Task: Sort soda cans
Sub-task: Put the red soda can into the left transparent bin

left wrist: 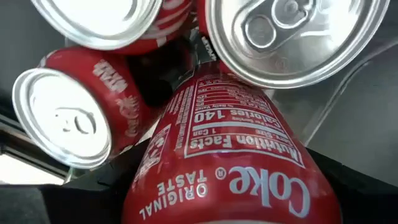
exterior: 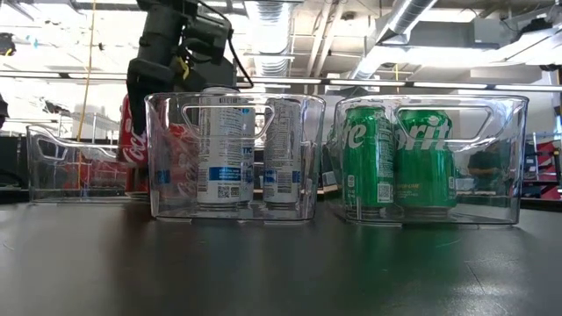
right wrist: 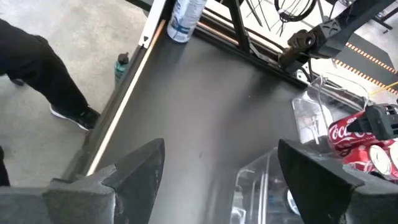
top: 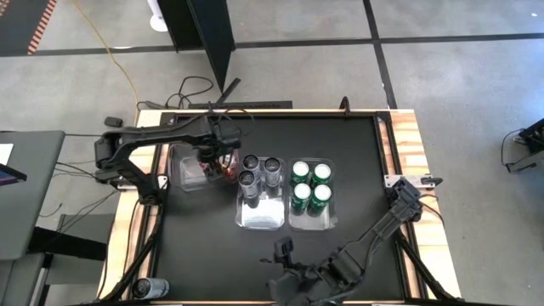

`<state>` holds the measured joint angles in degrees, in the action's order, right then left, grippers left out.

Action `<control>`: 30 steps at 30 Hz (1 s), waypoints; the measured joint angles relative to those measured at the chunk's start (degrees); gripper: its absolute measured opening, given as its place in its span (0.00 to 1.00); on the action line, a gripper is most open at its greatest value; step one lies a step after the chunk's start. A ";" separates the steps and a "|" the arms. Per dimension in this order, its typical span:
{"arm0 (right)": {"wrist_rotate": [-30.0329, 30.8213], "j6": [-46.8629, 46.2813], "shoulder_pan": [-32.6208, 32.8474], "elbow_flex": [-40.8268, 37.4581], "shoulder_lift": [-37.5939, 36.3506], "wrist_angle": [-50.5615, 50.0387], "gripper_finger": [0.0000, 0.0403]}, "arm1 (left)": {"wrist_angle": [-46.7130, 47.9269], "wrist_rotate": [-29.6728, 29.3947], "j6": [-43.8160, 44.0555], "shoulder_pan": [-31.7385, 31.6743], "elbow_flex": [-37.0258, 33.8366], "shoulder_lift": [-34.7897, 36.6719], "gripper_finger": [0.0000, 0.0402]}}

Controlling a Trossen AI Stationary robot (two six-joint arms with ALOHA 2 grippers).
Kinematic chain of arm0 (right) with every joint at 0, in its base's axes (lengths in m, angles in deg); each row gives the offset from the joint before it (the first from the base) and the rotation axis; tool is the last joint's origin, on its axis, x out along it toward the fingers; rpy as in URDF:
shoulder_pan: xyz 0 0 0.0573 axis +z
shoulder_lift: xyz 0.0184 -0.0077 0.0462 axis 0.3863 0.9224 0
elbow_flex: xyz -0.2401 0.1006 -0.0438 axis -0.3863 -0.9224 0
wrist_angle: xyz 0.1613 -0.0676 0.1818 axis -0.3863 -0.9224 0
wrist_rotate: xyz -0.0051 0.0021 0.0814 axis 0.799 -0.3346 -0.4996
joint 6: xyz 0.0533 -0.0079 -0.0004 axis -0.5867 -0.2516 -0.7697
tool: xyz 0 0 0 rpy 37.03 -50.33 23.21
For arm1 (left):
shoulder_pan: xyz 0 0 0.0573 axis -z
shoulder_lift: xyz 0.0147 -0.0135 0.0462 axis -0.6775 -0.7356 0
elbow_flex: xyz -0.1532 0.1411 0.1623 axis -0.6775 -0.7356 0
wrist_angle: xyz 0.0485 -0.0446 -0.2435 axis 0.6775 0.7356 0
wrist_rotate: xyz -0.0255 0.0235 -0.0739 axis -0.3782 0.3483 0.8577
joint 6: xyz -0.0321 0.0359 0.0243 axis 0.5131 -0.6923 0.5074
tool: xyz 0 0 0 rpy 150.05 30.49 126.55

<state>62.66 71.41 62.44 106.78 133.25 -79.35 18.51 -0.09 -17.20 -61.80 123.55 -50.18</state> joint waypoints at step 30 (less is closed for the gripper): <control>2.32 -3.16 2.82 -0.02 0.00 0.27 0.82 | -8.87 -1.09 -7.44 0.00 -7.85 -0.71 0.80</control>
<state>64.97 68.25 65.26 106.76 133.25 -79.07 9.64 -1.18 -24.65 -61.80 115.71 -50.89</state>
